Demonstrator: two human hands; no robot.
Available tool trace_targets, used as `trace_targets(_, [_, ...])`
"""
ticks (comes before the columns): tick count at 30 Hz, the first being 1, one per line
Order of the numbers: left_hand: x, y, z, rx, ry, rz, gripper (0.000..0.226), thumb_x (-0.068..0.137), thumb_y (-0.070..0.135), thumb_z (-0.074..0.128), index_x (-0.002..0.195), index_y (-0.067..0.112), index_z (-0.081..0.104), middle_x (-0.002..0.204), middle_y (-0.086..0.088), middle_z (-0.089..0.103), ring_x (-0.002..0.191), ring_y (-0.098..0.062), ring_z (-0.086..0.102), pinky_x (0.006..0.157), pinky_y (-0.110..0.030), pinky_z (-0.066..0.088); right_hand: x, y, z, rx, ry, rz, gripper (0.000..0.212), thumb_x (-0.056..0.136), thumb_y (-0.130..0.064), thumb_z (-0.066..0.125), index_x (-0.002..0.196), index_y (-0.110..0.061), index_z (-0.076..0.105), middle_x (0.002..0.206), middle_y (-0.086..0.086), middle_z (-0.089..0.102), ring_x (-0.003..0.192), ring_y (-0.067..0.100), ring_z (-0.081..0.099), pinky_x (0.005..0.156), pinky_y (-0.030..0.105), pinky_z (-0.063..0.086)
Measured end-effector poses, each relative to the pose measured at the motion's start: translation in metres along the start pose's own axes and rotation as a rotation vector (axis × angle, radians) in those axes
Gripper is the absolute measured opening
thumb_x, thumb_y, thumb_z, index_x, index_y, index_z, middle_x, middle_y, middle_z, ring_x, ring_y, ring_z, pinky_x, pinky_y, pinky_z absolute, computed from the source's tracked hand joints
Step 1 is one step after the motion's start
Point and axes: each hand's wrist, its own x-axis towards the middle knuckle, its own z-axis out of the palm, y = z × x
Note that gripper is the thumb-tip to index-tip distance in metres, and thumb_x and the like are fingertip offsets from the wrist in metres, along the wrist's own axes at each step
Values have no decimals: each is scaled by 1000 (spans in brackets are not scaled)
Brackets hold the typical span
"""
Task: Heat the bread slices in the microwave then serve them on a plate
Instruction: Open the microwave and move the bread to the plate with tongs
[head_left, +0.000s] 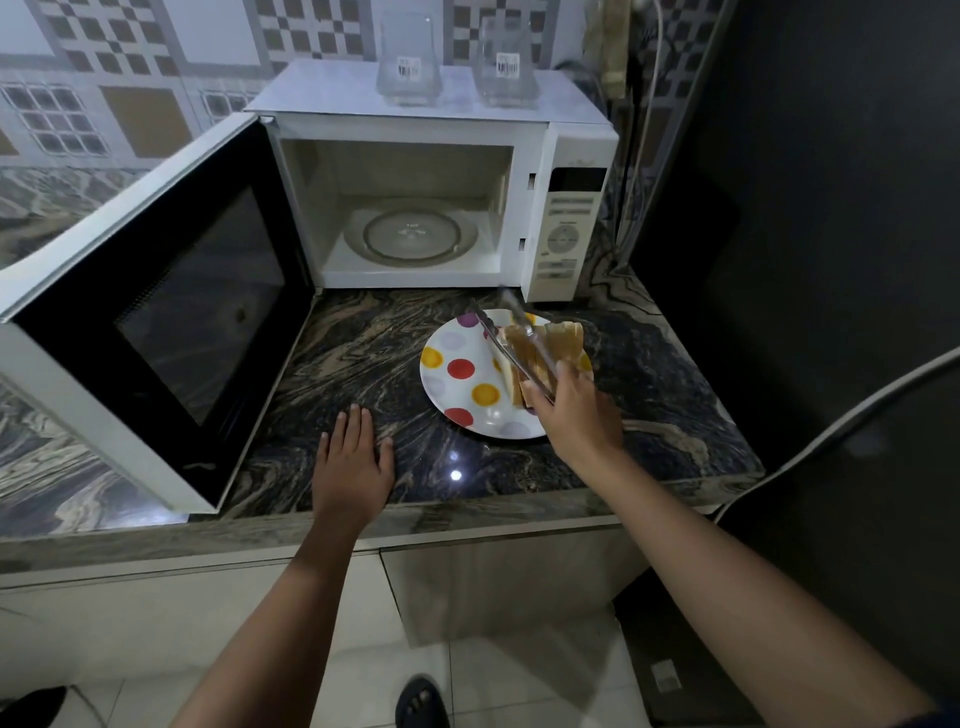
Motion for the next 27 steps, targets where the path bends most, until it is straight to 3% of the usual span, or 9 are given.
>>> trace_targets(3, [0, 0, -1, -2, -6, 2, 70, 87, 44, 13, 147, 9, 21, 157, -6, 17, 146, -19, 11, 118, -36, 3, -10, -2, 13, -13, -93, -71, 35, 98, -38, 39, 110, -9, 53, 103, 12, 62, 88, 31, 62, 59, 30, 37])
trace_targets(7, [1, -1, -1, 0, -6, 2, 65, 92, 42, 16, 147, 9, 21, 157, -6, 17, 146, -19, 11, 118, -36, 3, -18, -1, 33, 9, -213, -7, 34, 98, -36, 40, 110, -7, 54, 100, 14, 64, 87, 33, 63, 59, 30, 38])
trace_targets(12, [0, 0, 0, -12, 0, 0, 55, 99, 34, 30, 148, 9, 21, 157, -6, 17, 146, -20, 11, 118, -36, 4, -9, 2, 35, 78, -228, 117, 35, 98, -35, 39, 108, -5, 55, 101, 17, 63, 90, 34, 61, 63, 31, 39])
trace_targets(20, [0, 0, -1, -5, 4, 1, 56, 99, 34, 30, 148, 10, 19, 157, -5, 15, 146, -18, 9, 118, -35, 3, 0, 0, 37, 131, -219, 143, 37, 99, -34, 39, 105, -2, 57, 105, 17, 61, 95, 34, 60, 66, 30, 38])
trace_targets(27, [0, -1, 0, 7, 1, -9, 69, 88, 44, 14, 147, 11, 21, 157, -5, 18, 146, -18, 11, 118, -36, 4, 9, -5, 40, 132, -214, 175, 38, 99, -34, 38, 109, -3, 57, 109, 16, 60, 99, 34, 59, 69, 31, 39])
